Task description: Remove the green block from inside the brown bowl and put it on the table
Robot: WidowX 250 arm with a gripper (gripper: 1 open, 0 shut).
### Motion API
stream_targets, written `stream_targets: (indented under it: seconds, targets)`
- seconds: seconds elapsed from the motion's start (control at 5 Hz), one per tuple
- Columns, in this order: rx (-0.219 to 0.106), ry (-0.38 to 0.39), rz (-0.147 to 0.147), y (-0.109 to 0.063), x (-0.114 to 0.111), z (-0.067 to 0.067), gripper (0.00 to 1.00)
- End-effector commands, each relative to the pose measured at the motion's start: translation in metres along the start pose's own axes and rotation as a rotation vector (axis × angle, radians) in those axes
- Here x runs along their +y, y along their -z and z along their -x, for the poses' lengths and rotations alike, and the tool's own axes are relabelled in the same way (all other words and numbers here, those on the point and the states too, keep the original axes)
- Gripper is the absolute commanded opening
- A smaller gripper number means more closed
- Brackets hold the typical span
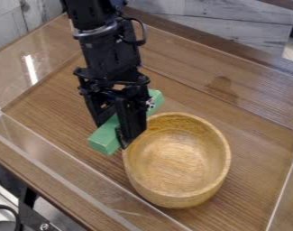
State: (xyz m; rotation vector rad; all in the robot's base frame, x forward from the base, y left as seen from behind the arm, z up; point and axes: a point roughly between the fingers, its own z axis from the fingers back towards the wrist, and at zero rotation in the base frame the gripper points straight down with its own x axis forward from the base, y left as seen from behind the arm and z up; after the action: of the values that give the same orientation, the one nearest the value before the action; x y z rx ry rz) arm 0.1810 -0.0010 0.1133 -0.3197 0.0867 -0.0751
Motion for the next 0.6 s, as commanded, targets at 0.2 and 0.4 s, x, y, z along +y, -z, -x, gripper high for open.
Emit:
stream_targets:
  seconds: [0.2,0.4]
  targets:
    - [-0.045,-0.002,0.0,-0.0101,0.0015,-0.0048,0.0]
    - [-0.044,-0.004,0.005,-0.0106,0.0021,-0.0057,0.0]
